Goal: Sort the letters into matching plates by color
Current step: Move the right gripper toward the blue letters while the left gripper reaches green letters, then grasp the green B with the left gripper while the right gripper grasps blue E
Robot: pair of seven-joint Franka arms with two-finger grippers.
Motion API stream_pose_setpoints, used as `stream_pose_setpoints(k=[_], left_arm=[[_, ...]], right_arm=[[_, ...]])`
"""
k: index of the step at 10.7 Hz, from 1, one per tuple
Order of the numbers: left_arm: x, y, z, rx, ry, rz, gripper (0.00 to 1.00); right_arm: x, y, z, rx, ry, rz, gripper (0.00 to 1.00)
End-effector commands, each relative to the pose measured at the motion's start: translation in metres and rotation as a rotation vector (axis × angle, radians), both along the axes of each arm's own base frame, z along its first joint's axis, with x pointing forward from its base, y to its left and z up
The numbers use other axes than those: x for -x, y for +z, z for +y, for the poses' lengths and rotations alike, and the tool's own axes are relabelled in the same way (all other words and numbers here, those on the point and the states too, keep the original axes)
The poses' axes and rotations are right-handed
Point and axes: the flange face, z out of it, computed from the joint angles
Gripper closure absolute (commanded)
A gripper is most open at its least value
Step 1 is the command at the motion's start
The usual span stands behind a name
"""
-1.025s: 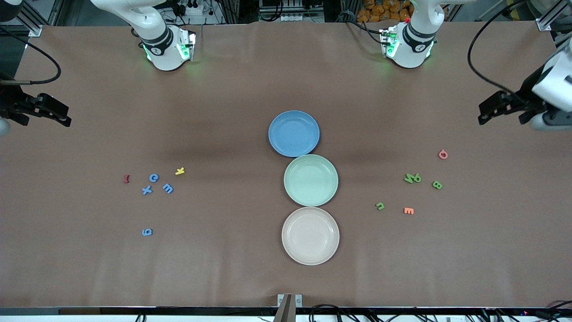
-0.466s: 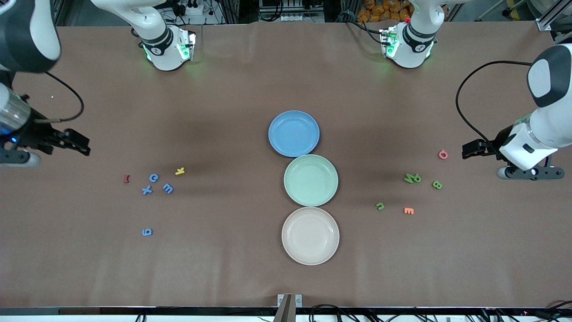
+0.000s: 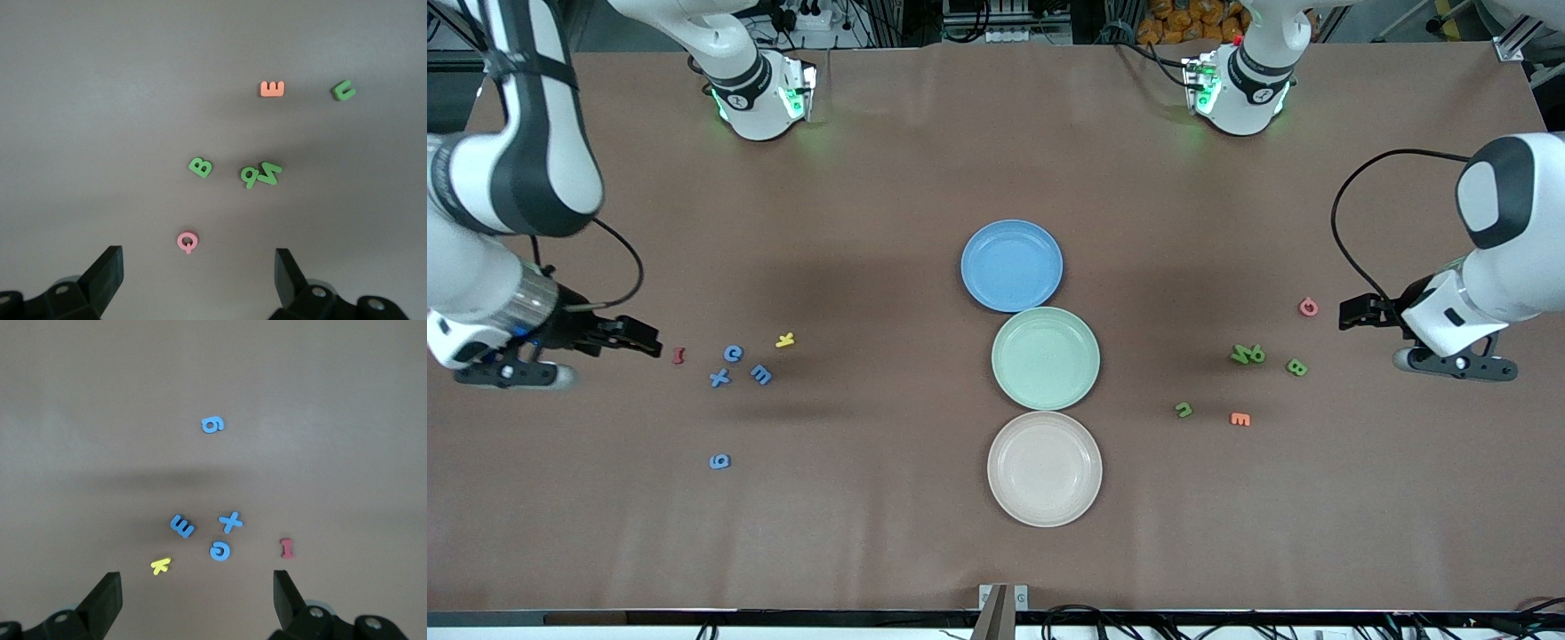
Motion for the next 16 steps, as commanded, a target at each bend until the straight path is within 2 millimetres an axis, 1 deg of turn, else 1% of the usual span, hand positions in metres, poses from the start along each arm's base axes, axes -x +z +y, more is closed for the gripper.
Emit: stream_pose_setpoints(k=[1, 2, 3, 4, 5, 6, 7, 8, 9, 10, 11, 12, 14, 16], left_arm=[[-0.005, -0.034, 0.001, 0.023, -0.173, -0.006, 0.00], [-0.003, -0.046, 0.002, 0.021, -0.200, -0.020, 0.00], [-0.001, -0.059, 0.000, 0.024, -0.273, -0.043, 0.00], [-0.001, -0.074, 0.004, 0.028, -0.334, -0.049, 0.00], [-0.003, -0.089, 0.016, 0.036, -0.374, -0.035, 0.00], [-0.004, -0.103, 0.020, 0.042, -0.401, -0.029, 0.00], [-0.005, -0.114, 0.023, 0.044, -0.416, -0.031, 0.00], [-0.006, -0.124, 0.023, 0.048, -0.429, -0.024, 0.00], [-0.006, -0.133, 0.022, 0.051, -0.437, -0.015, 0.00], [-0.007, -0.140, 0.020, 0.052, -0.439, -0.015, 0.00], [-0.008, -0.147, 0.017, 0.051, -0.444, -0.023, 0.00], [-0.006, -0.155, 0.016, 0.047, -0.446, -0.033, 0.00], [-0.004, -0.168, 0.018, 0.019, -0.467, -0.059, 0.00], [-0.002, -0.182, 0.017, 0.016, -0.470, -0.069, 0.00]], right_arm=[[-0.012, -0.046, 0.021, 0.004, 0.293, 0.009, 0.00], [-0.013, -0.063, 0.028, 0.014, 0.412, -0.013, 0.00], [-0.012, -0.081, 0.028, 0.030, 0.530, -0.043, 0.00], [-0.008, -0.095, 0.028, 0.040, 0.624, -0.060, 0.00], [-0.004, -0.107, 0.035, 0.047, 0.702, -0.063, 0.00], [-0.002, -0.114, 0.038, 0.051, 0.766, -0.066, 0.00], [-0.001, -0.126, 0.049, 0.054, 0.818, -0.064, 0.00], [0.001, -0.138, 0.052, 0.059, 0.823, -0.068, 0.00], [0.001, -0.150, 0.062, 0.067, 0.853, -0.081, 0.00], [0.003, -0.166, 0.066, 0.075, 0.871, -0.090, 0.00], [0.007, -0.184, 0.069, 0.082, 0.878, -0.095, 0.00], [0.012, -0.197, 0.067, 0.090, 0.878, -0.098, 0.00], [0.017, -0.212, 0.061, 0.091, 0.927, -0.088, 0.00], [0.018, -0.223, 0.056, 0.094, 0.941, -0.082, 0.00]])
